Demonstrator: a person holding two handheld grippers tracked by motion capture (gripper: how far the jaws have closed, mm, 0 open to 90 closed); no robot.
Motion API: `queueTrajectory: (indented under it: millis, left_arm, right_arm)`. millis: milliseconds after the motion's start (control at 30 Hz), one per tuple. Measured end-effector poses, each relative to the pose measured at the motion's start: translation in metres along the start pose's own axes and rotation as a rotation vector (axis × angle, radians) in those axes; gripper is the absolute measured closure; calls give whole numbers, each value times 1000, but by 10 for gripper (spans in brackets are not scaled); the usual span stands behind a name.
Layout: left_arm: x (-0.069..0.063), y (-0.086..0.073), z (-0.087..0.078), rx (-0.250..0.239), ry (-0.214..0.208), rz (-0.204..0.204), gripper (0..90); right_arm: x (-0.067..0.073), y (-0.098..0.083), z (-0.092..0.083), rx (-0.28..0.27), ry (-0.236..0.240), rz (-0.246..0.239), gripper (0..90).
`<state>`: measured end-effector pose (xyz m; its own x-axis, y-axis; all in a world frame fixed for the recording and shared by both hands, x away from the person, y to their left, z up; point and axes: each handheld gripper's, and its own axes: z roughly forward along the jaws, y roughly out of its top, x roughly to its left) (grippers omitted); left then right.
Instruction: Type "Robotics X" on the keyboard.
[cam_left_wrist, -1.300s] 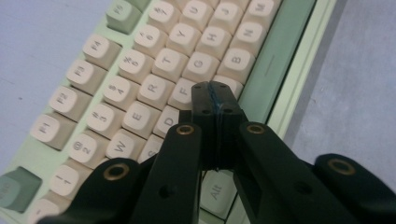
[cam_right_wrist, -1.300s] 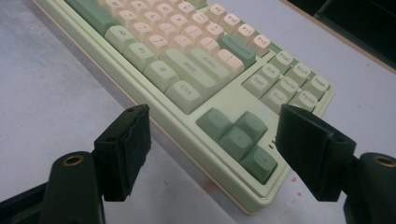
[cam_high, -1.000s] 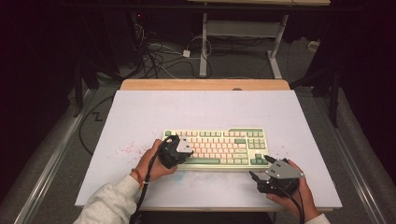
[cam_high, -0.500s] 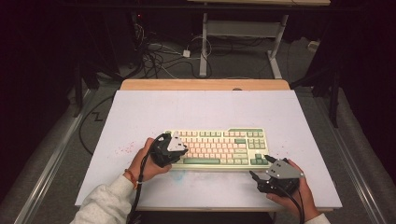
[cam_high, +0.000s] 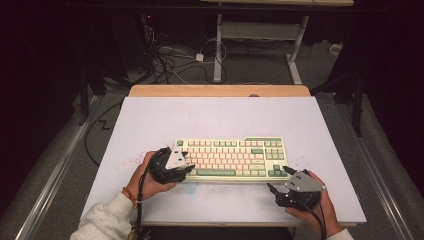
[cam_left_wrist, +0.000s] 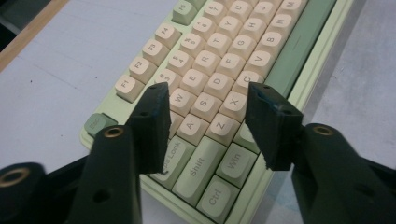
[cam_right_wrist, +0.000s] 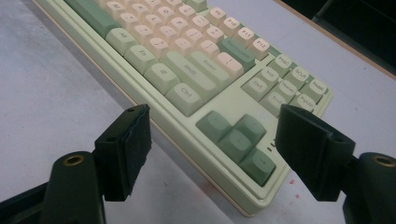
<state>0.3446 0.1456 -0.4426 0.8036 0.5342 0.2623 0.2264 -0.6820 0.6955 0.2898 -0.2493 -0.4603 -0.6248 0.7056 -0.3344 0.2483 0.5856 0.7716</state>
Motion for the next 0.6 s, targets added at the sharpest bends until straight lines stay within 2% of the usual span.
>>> queueTrajectory:
  millis: [133, 300, 467, 600]
  left_arm:
    - [0, -8, -7, -36, 23, -15, 332]
    - [-2, -20, -13, -61, 92, -44, 231]
    - [-1, -37, -20, -63, 95, -79, 183]
    - [-3, -49, -23, -37, 97, -91, 179]
  right_arm:
    - [0, 0, 0, -5, -1, 0, 271]
    - [0, 1, 0, -5, 1, 4, 271]
    - [0, 1, 0, -10, 2, 6, 271]
    - [0, 1, 0, -9, 4, 9, 271]
